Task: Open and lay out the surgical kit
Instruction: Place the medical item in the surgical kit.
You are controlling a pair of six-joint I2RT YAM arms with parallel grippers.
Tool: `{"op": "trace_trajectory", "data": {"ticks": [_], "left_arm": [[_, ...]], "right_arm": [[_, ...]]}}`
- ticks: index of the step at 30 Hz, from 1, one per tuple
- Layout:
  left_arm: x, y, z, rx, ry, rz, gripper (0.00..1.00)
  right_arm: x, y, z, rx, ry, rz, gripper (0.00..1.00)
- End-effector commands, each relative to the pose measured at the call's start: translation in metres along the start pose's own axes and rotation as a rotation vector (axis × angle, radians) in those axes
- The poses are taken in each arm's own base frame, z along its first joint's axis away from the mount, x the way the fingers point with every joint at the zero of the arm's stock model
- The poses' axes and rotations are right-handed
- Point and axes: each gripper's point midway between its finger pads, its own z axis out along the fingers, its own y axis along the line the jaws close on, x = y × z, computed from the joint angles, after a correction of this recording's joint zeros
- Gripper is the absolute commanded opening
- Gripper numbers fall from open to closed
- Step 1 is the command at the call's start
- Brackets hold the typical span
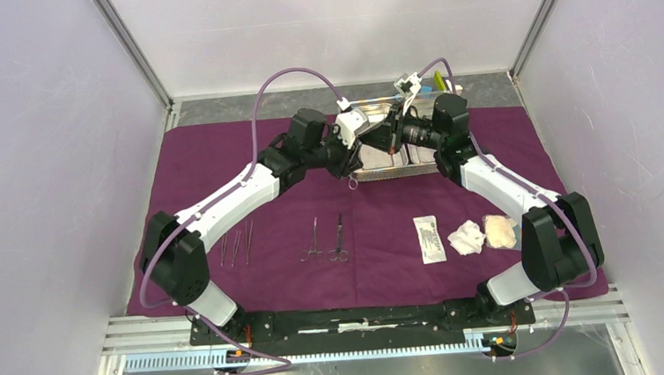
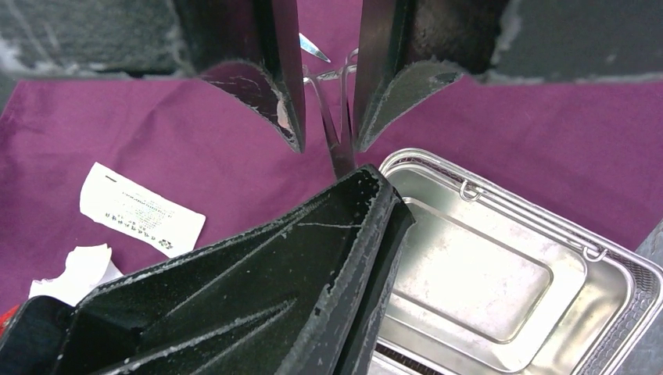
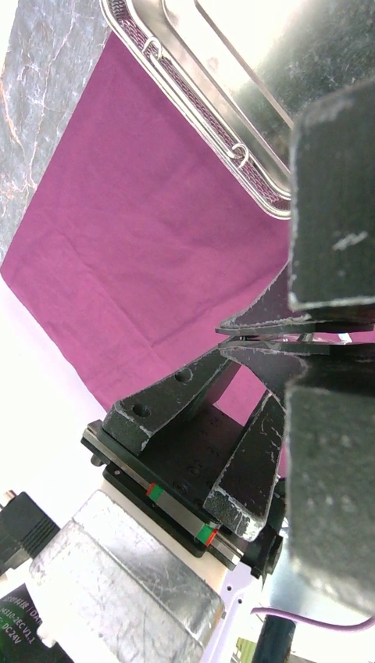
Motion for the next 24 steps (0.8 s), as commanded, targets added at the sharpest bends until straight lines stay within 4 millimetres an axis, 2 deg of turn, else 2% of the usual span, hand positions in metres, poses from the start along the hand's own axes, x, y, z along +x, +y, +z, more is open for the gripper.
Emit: {"op": "trace_trajectory", "data": {"ticks": [1,4,9,24], "left_arm": [[-0.033,0.001,-0.004,-0.005,-0.087,0.043,0.35],[-0.033,0.001,-0.006,-0.008,-0.089,0.043,0.34],[-0.038,0.001,-0.01,-0.014,-0.099,0.048,0.41],[-0.043,0.0,-0.012,-0.007,-0.115,0.04,0.37]], "right_arm": [[-0.01,0.001,-0.001,-0.007,-0.025,-0.035,0.0],[-0.009,-0.001,-0.001,-0.005,-0.022,-0.033,0.0],[-0.009,-0.001,-0.001,-0.004,-0.022,-0.037,0.0],[-0.004,-0.005,-0.002,0.011,-0.015,-0.043,0.0]]}}
